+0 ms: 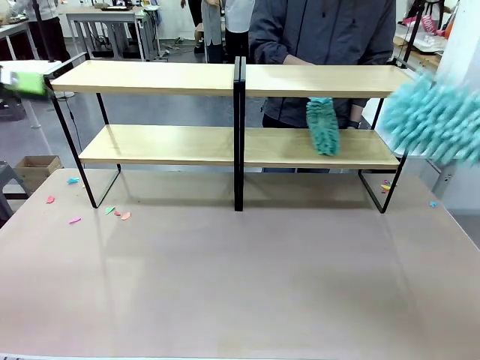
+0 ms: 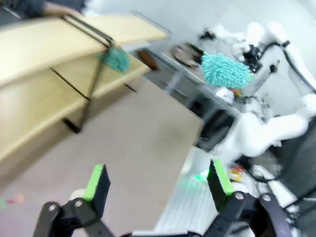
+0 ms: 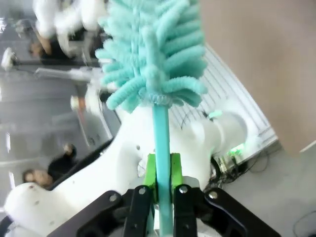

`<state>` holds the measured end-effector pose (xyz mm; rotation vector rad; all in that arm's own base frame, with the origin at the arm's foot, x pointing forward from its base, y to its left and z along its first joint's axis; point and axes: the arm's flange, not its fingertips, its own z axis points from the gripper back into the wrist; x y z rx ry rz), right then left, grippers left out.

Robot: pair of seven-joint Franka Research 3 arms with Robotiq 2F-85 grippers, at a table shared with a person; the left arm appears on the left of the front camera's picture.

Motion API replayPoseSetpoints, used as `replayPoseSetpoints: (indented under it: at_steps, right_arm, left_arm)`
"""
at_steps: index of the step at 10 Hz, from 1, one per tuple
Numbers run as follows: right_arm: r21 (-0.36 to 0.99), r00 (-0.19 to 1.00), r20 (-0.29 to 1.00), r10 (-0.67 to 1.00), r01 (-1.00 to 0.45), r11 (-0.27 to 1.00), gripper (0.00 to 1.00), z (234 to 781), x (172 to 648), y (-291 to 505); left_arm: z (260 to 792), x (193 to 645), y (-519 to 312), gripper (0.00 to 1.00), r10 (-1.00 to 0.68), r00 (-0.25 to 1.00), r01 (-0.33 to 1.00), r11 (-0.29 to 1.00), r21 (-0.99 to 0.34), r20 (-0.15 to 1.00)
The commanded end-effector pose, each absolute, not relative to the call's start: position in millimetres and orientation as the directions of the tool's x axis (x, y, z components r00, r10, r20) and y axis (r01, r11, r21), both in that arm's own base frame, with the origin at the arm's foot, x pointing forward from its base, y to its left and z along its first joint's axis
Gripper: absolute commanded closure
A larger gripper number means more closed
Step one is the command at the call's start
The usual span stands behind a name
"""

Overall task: Clean the shelves.
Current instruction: Place the Duster on the table.

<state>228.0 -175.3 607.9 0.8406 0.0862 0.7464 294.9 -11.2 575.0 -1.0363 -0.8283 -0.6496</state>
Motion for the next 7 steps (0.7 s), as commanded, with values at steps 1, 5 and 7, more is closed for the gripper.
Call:
replayPoseSetpoints:
  at_steps: [1, 5, 7]
  right_arm:
    - [0.679, 0.592, 0.139, 0.794, -0.641, 0.359, 0.87, 593.2, 238.5, -145.0]
    - [0.781, 0.464, -0.006, 0.886, -0.551, 0.294, 0.87, 527.4, 330.3, -69.6]
    - [0.794, 0.503, -0.089, 0.859, -0.485, 0.366, 0.87, 483.0, 371.7, -39.4]
  left_arm:
    - [496.8, 299.9, -12.5, 0.00, -0.110, 0.808, 0.583, 0.280, -0.762, 0.578]
    - [369.4, 284.0, -29.8, 0.00, -0.110, 0.980, 0.187, 0.213, -0.959, 0.167]
    - [336.4, 282.8, -42.8, 0.00, -0.107, 0.989, 0.117, 0.133, -0.984, 0.104]
